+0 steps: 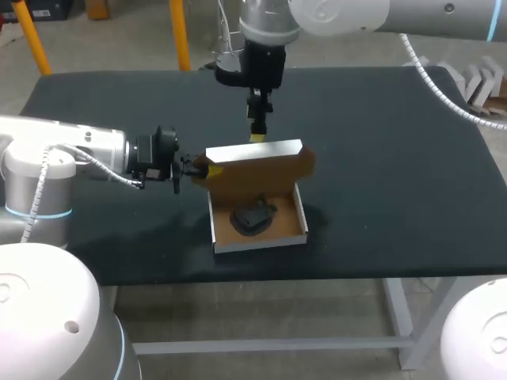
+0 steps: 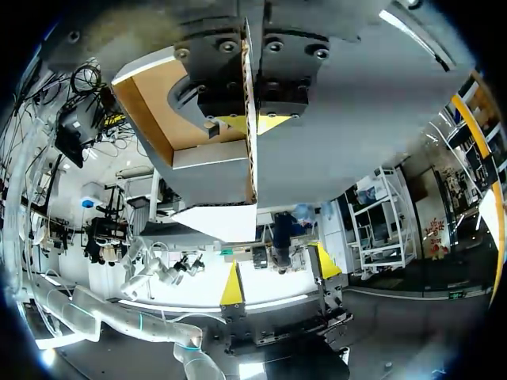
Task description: Assemble the packaging by folding the flat box into shape, placing the metal phone stand inside, and closing the box properly
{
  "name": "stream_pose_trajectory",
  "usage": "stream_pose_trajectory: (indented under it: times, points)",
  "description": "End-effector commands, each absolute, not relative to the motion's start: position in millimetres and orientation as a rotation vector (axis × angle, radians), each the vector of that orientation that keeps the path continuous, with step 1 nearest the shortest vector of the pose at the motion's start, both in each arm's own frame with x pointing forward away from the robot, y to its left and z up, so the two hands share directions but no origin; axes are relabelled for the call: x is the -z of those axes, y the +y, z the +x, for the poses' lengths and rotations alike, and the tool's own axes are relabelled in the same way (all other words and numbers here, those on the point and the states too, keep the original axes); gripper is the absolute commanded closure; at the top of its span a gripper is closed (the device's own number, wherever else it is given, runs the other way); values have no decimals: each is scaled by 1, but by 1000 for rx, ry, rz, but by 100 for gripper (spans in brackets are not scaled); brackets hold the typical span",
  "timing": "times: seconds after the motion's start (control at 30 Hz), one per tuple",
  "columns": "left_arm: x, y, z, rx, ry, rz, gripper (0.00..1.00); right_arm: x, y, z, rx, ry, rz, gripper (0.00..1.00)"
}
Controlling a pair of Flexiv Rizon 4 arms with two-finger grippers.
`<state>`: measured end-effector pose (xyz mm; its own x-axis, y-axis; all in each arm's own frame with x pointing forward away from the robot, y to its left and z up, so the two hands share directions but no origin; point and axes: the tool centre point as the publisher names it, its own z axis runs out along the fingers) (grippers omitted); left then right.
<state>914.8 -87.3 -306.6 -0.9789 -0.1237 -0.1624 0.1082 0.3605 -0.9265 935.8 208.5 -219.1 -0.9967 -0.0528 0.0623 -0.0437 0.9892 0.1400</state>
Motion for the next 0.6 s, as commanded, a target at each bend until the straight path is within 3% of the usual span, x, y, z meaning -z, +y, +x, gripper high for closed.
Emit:
stream_pose_trajectory:
  times: [0.03,0.3,0.6]
  points:
    - [307,-87,915,1671,2414,-13,100,209,198,934,255,-3083,-8,0]
    - [307,-87,915,1671,2414,-13,100,198,183,944,261,-3106,-434,0]
    - [307,-87,915,1671,2414,-13,100,198,183,944,261,-3106,-434,0]
